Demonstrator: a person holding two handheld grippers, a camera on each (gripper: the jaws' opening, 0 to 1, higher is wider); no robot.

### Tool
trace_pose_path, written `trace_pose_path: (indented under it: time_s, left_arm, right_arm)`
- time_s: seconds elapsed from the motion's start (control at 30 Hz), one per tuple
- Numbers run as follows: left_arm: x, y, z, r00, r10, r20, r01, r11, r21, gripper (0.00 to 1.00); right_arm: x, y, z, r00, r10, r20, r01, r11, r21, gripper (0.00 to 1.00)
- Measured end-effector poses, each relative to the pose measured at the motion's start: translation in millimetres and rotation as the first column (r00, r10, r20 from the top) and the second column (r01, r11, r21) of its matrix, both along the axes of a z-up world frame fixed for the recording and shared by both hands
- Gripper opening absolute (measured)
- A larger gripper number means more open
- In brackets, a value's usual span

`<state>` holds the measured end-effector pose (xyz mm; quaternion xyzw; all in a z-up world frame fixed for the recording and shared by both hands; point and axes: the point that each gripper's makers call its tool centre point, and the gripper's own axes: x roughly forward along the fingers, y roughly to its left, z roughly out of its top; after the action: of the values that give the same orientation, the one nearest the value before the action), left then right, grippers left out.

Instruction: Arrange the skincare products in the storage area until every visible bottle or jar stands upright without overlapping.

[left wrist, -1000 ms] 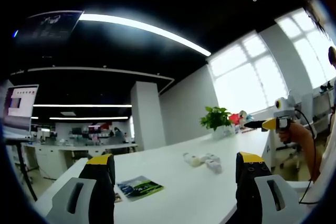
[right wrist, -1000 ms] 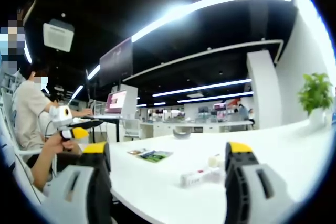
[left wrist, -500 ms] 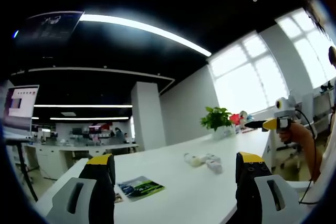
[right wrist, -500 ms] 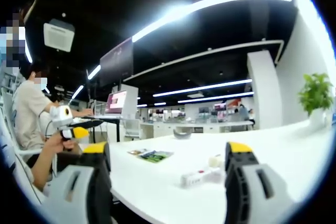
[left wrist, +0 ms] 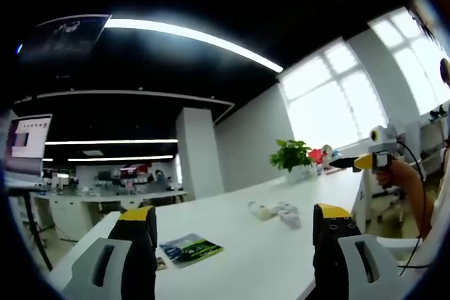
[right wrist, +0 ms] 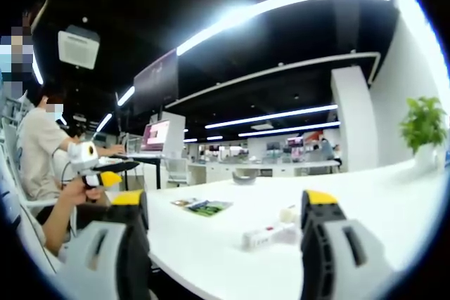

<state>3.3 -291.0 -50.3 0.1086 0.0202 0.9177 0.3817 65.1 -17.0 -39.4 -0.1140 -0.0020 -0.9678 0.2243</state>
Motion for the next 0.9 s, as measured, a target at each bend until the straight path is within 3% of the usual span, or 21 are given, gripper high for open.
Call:
trace_pose_path:
  time_s: [0.3,0.9]
  left_arm:
    - [-8.4,-4,-5.8,0.998,0.056,-0.027,-0.058,0.997,-0.057,0.92]
    - [-22.8,-9,-9.9,0.996,0.086,-0.037,-0.089,0.993,-0.072,0.91]
  right_arm:
    - [-1,1,-1.2,1.000,-0.003,0.004,0.003,1.000,0.000,0.90]
    - [-3,2,-0.7,1.000,-0.001,0.007,0.001,1.000,-0.001,0.90]
